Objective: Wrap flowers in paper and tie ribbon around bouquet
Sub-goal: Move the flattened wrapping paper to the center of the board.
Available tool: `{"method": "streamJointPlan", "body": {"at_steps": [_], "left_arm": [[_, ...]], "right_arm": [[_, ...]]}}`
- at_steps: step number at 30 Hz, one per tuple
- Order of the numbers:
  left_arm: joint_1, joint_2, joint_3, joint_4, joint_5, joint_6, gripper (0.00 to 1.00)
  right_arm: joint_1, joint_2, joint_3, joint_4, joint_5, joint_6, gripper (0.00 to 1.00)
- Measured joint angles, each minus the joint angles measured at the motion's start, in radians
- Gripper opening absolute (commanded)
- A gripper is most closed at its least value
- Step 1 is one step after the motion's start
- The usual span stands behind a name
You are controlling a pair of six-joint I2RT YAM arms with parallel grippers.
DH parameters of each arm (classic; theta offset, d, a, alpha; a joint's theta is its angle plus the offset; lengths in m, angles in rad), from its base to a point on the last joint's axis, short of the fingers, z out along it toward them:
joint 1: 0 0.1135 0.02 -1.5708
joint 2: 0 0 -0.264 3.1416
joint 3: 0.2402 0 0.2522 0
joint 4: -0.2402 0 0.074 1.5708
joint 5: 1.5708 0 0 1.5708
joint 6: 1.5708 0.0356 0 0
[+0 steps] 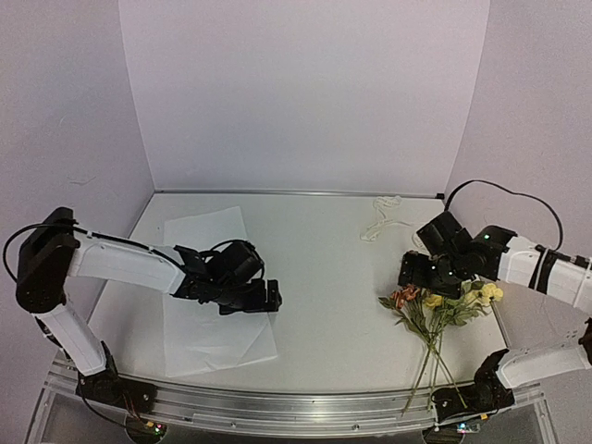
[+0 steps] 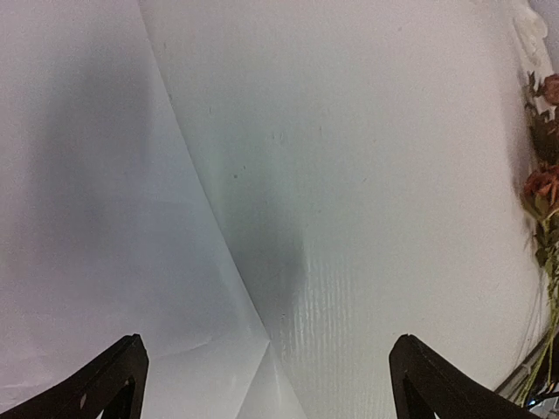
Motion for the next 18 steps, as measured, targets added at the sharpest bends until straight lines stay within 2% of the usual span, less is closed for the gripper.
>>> {"method": "streamJointPlan", "body": {"at_steps": [6, 11, 18], "left_arm": [[0.107, -0.24, -0.014, -0.09, -0.07, -0.028, 1.0], [0.296, -0.411, -0.15, -0.162, -0.115, -0.051, 1.0], [0.448, -0.591, -0.316, -0.289, -0.13, -0.075, 1.0]], "right_arm": [[0.177, 0.143, 0.052, 0.086, -0.046, 0.082, 0.98], [0.321, 0.287, 0.088, 0.224, -0.135, 0.16, 0.98], [0.499, 0.509, 0.21, 0.34, -0.217, 0.221, 0.97]]}}
